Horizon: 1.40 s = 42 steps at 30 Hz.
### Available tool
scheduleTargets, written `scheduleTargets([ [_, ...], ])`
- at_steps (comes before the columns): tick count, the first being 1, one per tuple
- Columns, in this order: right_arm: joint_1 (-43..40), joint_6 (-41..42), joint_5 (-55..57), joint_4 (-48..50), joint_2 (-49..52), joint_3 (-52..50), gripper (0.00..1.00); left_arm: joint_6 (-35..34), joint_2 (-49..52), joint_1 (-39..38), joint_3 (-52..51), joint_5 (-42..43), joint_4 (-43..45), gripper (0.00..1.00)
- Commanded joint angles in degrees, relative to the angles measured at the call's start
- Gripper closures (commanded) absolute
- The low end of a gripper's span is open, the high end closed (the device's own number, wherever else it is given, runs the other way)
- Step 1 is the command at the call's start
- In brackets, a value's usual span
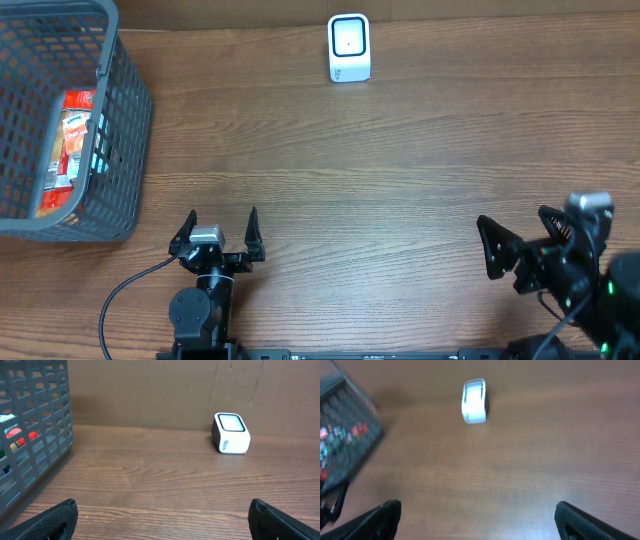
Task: Scan the item barcode
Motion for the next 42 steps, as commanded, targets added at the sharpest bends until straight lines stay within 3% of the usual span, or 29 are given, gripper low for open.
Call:
scheduleTargets([
  [1, -0.17, 0.13, -2.64, -5.77, 8.74, 8.28, 0.00, 1.05, -0.59, 0.00, -0.20, 0.83, -0.02, 0.00],
  [5, -0.17, 0.11, -2.58, -14.19, 20.24, 17.03, 0.00, 1.05, -0.59, 0.00, -0.20, 0.83, -0.02, 0.00],
  [18, -0.20, 0.11, -0.87, -13.53, 35.65, 18.43, 0.00, 1.05, -0.59, 0.00, -0.20, 0.83, -0.02, 0.00],
  [23, -0.20, 0.68, -0.52, -13.53, 35.85, 18.43, 0.00, 1.05, -0.59, 0.00, -0.20, 0.83, -0.02, 0.00],
  [31, -0.83, 13.05, 16.48, -18.03, 28.52, 18.43, 0.00, 1.05, -0.59, -0.02, -0.20, 0.85, 0.00, 0.00],
  [42, -16.46, 12.22, 16.98, -20.39, 28.04, 18.43, 0.00, 1.03, -0.59, -0.02, -0.20, 0.90, 0.00, 0.00],
])
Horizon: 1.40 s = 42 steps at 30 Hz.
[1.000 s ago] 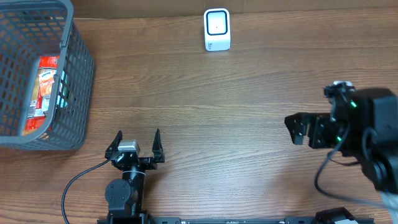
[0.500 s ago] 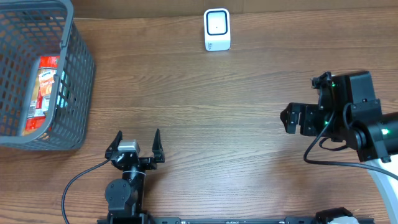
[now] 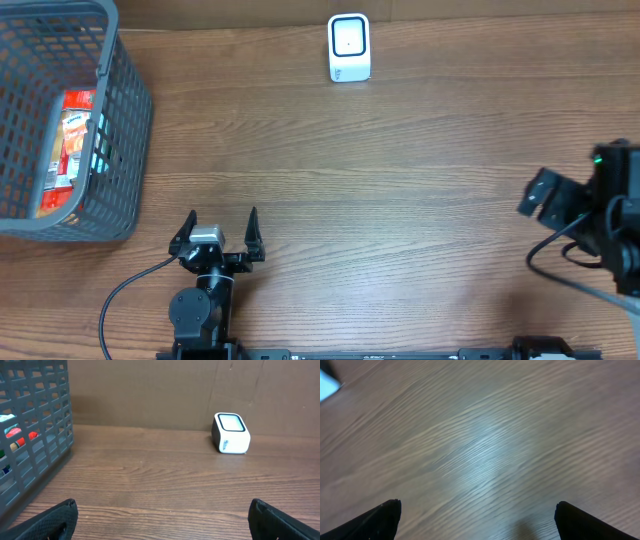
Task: Scan the item barcode
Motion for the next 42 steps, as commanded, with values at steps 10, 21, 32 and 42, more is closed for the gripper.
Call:
scheduleTargets([
  [10, -3.93, 0.46, 1.31, 0.55, 0.04, 1.09, 0.00, 1.03, -0.59, -0.02, -0.20, 0.81, 0.00, 0.00],
  [21, -3.93, 0.46, 1.31, 0.55, 1.29, 1.09, 0.00, -1.75, -0.59, -0.02, 1.03, 3.63, -1.62, 0.00],
  [32, -3.93, 0.46, 1.31, 0.55, 1.55, 1.09, 0.00, -4.81, 1.09, -0.02, 22.16, 10.29, -22.40, 0.00],
  [42, -3.93, 0.46, 1.31, 0.55, 1.55, 1.09, 0.00, -4.72, 22.73, -0.02, 48.28, 20.74, -35.41, 0.00],
])
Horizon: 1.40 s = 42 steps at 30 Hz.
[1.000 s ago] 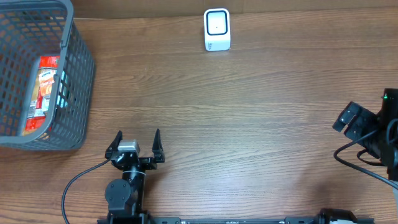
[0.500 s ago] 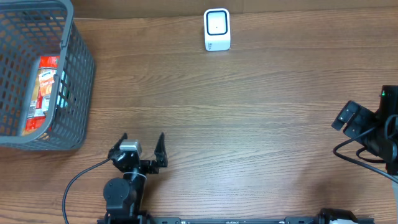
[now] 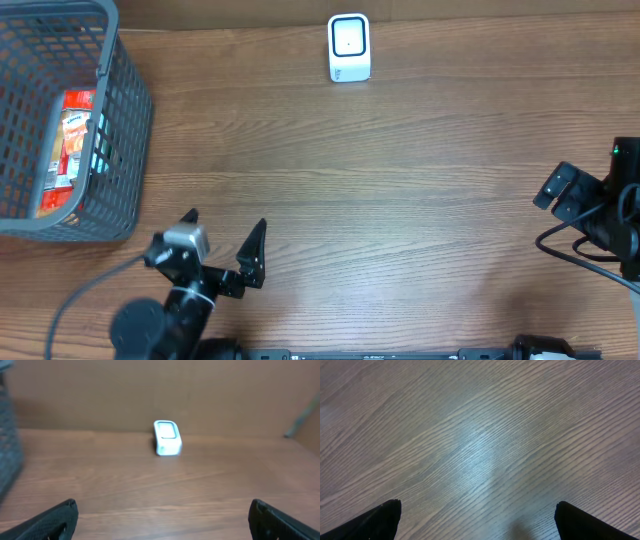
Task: Scan the item barcode
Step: 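Reach the left gripper into the basket and grasp the Kleenex pack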
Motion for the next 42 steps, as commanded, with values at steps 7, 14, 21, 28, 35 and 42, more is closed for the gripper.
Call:
scheduleTargets([
  [7, -0.28, 0.26, 0.37, 0.33, -0.17, 1.09, 0.00, 5.03, 33.99, -0.07, 35.95, 6.73, -28.65, 0.00],
  [14, -0.28, 0.26, 0.37, 0.33, -0.17, 1.09, 0.00, 4.83, 51.60, -0.04, 54.51, 6.56, -37.99, 0.00],
  [21, -0.28, 0.26, 0.37, 0.33, -0.17, 1.09, 0.00, 4.81, 58.14, 1.11, 57.57, -9.20, -26.86, 0.00],
  [28, -0.28, 0.26, 0.37, 0.33, -0.17, 1.09, 0.00, 5.07, 58.73, 12.74, 58.23, -12.41, -11.26, 0.00],
  [35, -0.28, 0.26, 0.37, 0.33, -0.17, 1.09, 0.00, 6.75, 60.98, 26.34, 58.23, -15.23, -3.87, 0.00],
  [42, -0.28, 0.26, 0.37, 0.33, -0.17, 1.09, 0.00, 15.72, 67.65, 34.93, 58.21, -15.21, -5.60, 0.00],
])
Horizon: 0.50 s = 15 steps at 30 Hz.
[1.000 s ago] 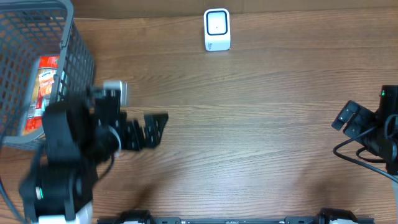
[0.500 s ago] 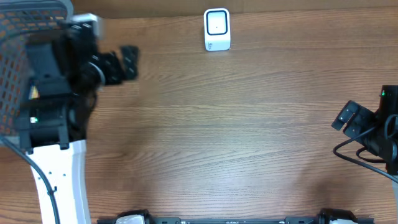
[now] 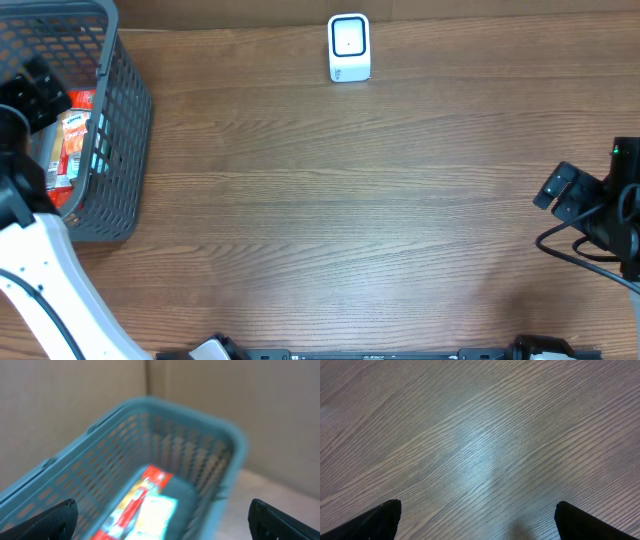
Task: Scan the item barcode
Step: 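Reach the left gripper into the basket and grasp the Kleenex pack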
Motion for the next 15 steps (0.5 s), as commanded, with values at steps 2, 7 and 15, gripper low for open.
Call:
scheduleTargets([
  [2, -0.28, 0.24, 0.37, 0.28, -0.20, 1.09, 0.00, 7.61, 6.25, 4.07, 1.14, -0.92, -1.88, 0.00],
  [7, -0.28, 0.24, 0.37, 0.28, -0.20, 1.09, 0.00, 8.31, 13.09, 7.39, 1.14, 2.21, -4.48, 0.00],
  [15, -0.28, 0.24, 0.39, 0.28, -0.20, 1.09, 0.00, 14.69, 22.47, 9.92, 1.14, 13.05, -4.48, 0.00],
])
